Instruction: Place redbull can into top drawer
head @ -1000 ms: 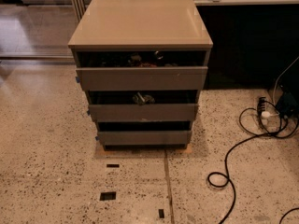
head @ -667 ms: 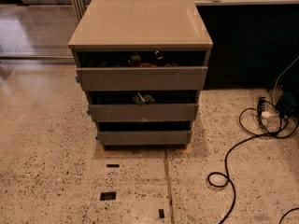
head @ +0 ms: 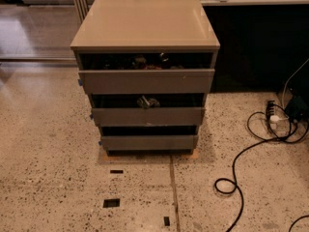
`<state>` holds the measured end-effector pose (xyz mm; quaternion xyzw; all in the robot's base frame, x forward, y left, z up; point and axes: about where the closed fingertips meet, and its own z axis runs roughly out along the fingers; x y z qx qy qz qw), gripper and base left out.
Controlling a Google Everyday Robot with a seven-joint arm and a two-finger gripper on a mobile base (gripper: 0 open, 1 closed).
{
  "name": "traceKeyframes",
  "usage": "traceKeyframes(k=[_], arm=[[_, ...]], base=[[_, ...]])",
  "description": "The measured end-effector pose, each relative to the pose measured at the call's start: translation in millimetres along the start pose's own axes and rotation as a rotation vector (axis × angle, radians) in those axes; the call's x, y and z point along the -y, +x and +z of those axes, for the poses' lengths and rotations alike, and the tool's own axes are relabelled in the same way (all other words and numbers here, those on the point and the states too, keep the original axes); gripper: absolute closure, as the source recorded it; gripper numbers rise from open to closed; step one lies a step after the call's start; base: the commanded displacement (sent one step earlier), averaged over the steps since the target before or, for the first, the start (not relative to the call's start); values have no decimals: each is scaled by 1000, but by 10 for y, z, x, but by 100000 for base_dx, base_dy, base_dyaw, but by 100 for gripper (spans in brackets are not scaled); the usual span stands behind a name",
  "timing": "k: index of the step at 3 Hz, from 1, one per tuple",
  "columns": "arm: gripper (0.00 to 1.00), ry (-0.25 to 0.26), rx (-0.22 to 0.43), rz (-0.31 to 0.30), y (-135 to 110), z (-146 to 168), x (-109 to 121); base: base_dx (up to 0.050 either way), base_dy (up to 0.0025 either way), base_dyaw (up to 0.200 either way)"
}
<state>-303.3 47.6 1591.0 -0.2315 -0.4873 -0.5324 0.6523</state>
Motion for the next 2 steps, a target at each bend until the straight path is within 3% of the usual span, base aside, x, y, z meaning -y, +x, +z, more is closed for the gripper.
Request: traceKeyframes(k=[2], arm=[[0, 0, 1, 0, -1, 0, 0]], base=[[0, 0, 0]])
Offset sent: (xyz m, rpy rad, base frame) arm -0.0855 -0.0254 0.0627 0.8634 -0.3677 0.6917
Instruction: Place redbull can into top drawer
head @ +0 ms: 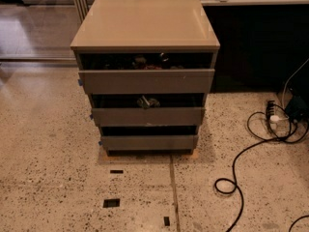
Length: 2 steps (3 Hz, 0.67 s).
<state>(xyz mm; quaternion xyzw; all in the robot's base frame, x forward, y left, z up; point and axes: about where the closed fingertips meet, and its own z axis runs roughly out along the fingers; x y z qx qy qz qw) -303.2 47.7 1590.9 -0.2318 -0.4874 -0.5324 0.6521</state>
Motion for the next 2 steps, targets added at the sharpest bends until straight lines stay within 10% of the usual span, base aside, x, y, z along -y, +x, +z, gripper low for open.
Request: traceKeyframes(k=[2], arm=[[0, -81, 189, -27, -497, 75, 107]], base=[[0, 0, 0]])
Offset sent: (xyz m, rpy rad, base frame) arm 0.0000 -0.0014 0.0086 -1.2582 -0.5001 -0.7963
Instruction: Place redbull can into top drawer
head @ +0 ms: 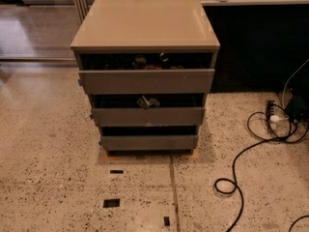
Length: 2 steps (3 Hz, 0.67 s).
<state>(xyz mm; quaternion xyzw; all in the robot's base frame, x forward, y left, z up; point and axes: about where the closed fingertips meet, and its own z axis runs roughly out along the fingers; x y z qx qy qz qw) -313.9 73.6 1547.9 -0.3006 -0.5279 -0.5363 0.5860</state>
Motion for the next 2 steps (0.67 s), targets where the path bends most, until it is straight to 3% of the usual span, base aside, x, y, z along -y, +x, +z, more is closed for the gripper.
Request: traceKeyframes(k=[1, 2], arm=[[0, -56, 65, -15, -165, 9, -79], [0, -56, 65, -15, -165, 9, -79]], base=[[0, 0, 0], [0, 0, 0]])
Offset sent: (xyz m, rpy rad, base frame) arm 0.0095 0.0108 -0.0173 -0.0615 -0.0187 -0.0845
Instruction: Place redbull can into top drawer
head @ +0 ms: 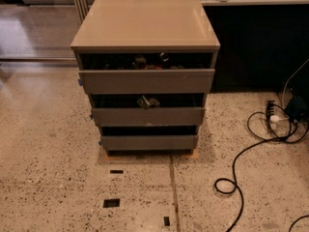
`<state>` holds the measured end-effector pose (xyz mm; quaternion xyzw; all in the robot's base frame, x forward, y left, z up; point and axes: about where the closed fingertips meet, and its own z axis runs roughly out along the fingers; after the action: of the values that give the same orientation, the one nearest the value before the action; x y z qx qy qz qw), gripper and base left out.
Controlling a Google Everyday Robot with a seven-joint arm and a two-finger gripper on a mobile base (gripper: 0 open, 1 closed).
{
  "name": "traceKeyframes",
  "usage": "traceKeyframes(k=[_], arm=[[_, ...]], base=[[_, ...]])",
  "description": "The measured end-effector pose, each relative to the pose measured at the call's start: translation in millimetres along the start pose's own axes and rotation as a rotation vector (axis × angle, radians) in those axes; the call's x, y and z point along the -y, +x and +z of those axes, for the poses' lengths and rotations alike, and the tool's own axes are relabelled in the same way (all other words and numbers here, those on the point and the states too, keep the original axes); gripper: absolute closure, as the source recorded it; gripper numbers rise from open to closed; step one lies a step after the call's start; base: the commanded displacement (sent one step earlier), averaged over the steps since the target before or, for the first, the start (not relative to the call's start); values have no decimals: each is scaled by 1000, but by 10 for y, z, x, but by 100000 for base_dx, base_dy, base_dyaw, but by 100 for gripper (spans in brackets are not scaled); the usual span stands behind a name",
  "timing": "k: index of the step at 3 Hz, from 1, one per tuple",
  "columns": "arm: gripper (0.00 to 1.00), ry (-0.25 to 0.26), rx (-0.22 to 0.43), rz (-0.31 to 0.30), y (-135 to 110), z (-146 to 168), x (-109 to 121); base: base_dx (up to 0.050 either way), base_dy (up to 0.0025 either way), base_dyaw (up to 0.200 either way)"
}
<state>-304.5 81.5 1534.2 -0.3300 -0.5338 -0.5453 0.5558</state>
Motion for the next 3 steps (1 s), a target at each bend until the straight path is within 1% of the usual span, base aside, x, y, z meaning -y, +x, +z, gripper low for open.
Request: traceKeyframes(k=[1, 3], arm=[[0, 86, -118, 20, 259, 99, -80], [0, 86, -118, 20, 259, 99, -80]], base=[[0, 0, 0], [0, 0, 0]])
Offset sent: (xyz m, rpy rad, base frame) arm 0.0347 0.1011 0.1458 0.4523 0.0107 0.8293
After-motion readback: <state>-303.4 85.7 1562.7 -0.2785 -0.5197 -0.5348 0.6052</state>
